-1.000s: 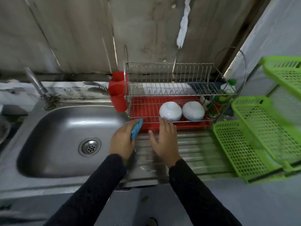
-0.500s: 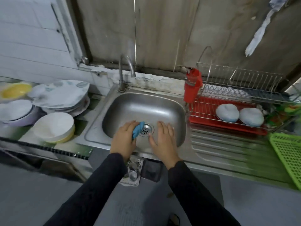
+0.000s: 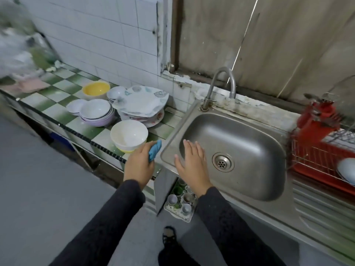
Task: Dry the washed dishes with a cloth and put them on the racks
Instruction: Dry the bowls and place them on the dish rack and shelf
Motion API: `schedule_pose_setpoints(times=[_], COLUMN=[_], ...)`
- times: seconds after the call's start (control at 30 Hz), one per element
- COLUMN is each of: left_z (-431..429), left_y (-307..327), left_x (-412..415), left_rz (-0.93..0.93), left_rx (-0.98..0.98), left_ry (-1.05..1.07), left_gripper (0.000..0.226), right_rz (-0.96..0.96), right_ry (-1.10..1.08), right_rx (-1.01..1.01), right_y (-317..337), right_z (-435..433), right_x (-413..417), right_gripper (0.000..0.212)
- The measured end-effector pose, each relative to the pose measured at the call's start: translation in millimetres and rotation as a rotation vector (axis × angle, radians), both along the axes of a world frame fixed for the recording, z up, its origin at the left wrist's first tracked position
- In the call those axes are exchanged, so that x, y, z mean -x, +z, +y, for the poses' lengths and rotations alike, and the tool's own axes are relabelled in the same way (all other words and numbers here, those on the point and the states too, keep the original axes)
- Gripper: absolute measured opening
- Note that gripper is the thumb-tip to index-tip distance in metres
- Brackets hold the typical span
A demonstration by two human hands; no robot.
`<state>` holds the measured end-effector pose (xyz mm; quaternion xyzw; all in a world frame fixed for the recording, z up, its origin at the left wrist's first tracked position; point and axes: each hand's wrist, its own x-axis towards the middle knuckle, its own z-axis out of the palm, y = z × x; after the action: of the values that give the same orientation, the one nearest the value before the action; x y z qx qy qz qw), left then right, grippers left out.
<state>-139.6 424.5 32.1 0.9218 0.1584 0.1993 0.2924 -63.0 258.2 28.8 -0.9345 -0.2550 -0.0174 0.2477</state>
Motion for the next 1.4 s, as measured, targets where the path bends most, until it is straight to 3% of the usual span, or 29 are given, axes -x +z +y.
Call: schedule_pose_setpoints(times=[0.4, 0.7, 1.27, 1.4], left_z=[144.9, 238.8, 498.2, 535.1], left_y=[-1.1, -2.1, -5.0, -12.8], left_x=[-47.1, -72.2, -68.4, -78.6], left_rz=[0.054, 0.096, 0.180, 0.226], left_rx=[-0.018, -0.018, -0.019, 0.036], left_ry=[0.228, 0.282, 0.147, 0.141], left_gripper=[0.058, 0.062, 0.055, 0.051], right_rz=[0.030, 0.046, 0.080, 0.071], right_ry=[0.213, 0.315, 0.111, 0.070], right_rx=[0.047, 0.109, 0.134, 0.121], right_y=[0.2, -2.0, -21.3, -29.7], right_z=[167.3, 272.8, 511.7, 542.1], right_x=[-84.6, -114.4, -104.3, -113.6], right_gripper=[0.066, 0.064, 0.060, 0.075])
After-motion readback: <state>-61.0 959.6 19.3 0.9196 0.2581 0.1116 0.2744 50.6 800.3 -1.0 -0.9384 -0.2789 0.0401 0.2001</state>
